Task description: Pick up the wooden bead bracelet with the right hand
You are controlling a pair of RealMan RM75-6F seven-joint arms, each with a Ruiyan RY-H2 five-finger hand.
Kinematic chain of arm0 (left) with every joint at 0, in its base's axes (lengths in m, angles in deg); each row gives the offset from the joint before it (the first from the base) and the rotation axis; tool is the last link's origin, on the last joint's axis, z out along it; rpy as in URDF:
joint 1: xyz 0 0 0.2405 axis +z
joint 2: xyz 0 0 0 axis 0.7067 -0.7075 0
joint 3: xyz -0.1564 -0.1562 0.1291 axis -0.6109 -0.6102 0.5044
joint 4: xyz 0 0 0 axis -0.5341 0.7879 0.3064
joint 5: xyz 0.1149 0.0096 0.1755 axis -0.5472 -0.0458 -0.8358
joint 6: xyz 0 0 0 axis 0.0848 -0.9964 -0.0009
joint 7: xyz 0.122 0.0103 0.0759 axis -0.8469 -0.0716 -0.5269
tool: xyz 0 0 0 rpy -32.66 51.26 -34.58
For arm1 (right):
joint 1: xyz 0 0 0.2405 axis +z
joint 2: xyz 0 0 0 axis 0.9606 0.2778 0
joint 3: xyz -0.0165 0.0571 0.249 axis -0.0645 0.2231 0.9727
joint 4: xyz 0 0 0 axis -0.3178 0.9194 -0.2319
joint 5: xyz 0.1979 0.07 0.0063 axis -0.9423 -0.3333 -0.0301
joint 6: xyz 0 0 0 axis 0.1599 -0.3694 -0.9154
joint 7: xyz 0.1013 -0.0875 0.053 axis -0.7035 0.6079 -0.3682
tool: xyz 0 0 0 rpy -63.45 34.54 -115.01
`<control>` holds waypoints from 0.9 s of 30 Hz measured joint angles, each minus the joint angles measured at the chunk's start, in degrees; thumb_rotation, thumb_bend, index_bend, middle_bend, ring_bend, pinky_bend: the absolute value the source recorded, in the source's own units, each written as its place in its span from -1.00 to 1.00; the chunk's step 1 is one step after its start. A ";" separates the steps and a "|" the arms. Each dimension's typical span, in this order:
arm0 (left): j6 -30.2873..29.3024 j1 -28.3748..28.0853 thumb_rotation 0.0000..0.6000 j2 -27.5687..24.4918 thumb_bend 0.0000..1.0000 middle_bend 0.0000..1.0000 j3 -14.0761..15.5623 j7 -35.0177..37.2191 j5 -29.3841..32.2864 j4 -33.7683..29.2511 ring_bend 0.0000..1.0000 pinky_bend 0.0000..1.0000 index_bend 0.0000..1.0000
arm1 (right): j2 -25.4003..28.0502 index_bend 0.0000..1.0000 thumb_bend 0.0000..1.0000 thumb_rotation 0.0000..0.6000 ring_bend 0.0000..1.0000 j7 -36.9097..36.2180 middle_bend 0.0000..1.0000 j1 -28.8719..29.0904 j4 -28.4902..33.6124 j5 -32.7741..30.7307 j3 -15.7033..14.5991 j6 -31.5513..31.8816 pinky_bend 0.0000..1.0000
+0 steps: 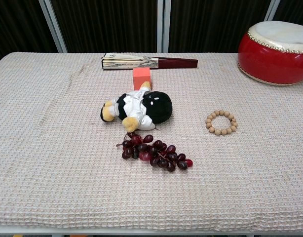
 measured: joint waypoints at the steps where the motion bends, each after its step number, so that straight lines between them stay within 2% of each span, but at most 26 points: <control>1: 0.21 0.02 1.00 0.01 -1.00 -0.69 -0.03 -0.02 0.10 -0.01 -0.79 -0.88 -0.55 | 0.02 -1.00 -0.68 1.00 -1.00 0.01 -0.81 -0.18 0.16 0.26 -0.04 0.06 -1.00; 16: 0.55 0.43 1.00 0.13 -1.00 -0.69 -0.56 -0.28 0.25 0.53 -0.78 -0.88 -0.55 | 0.17 -1.00 -0.68 1.00 -1.00 0.14 -0.81 -0.67 0.60 2.46 0.72 0.47 -1.00; 20: 1.04 0.31 1.00 0.17 -1.00 -0.69 -0.71 -0.08 0.43 0.46 -0.78 -0.88 -0.54 | -0.03 -1.00 -0.62 1.00 -1.00 1.11 -0.71 0.49 0.69 2.91 1.08 -1.24 -1.00; 23: 1.58 0.07 1.00 0.22 -1.00 -0.69 -0.66 0.00 0.17 0.40 -0.79 -0.88 -0.55 | -0.65 -0.87 -0.52 1.00 -1.00 3.33 -0.59 2.75 0.63 3.34 1.63 -4.62 -1.00; 27: 2.20 -0.02 1.00 0.07 -1.00 -0.69 -0.52 0.45 0.17 0.30 -0.78 -0.88 -0.55 | -2.86 -0.66 -0.51 1.00 -1.00 7.89 -0.46 7.21 -0.15 2.97 2.95 -11.82 -1.00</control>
